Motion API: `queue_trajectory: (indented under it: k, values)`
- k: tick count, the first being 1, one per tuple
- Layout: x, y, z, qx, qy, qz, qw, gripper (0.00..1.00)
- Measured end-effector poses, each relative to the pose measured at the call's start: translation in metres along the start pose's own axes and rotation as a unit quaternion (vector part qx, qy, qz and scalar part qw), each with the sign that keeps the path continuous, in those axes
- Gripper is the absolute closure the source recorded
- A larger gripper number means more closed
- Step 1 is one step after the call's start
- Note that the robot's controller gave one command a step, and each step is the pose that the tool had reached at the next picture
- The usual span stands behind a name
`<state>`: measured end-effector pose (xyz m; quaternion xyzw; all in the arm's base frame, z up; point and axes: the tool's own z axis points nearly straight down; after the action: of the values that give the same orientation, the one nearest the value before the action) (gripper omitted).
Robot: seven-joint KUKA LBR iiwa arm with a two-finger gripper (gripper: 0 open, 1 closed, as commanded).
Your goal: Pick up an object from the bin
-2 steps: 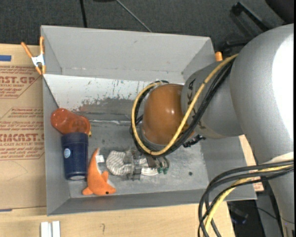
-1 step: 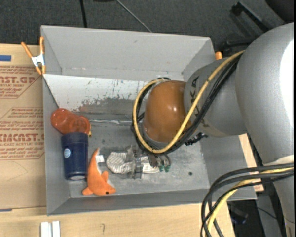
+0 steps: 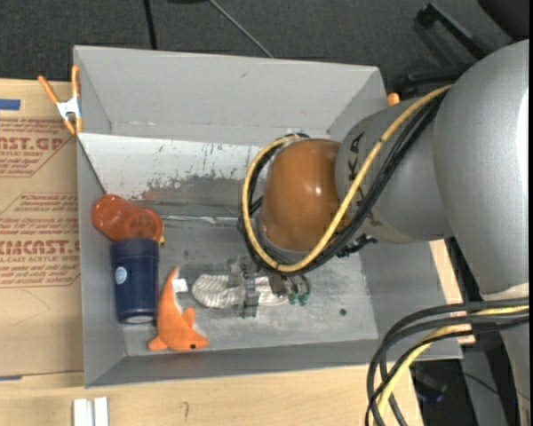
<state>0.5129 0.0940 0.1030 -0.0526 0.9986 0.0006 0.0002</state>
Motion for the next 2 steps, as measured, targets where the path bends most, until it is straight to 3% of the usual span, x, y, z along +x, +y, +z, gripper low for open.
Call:
queue_trajectory:
  k: [2]
  values:
    - [0.0003, 0.0002, -0.0134, 0.000, 0.0004, 0.000, 1.0000, 1.00]
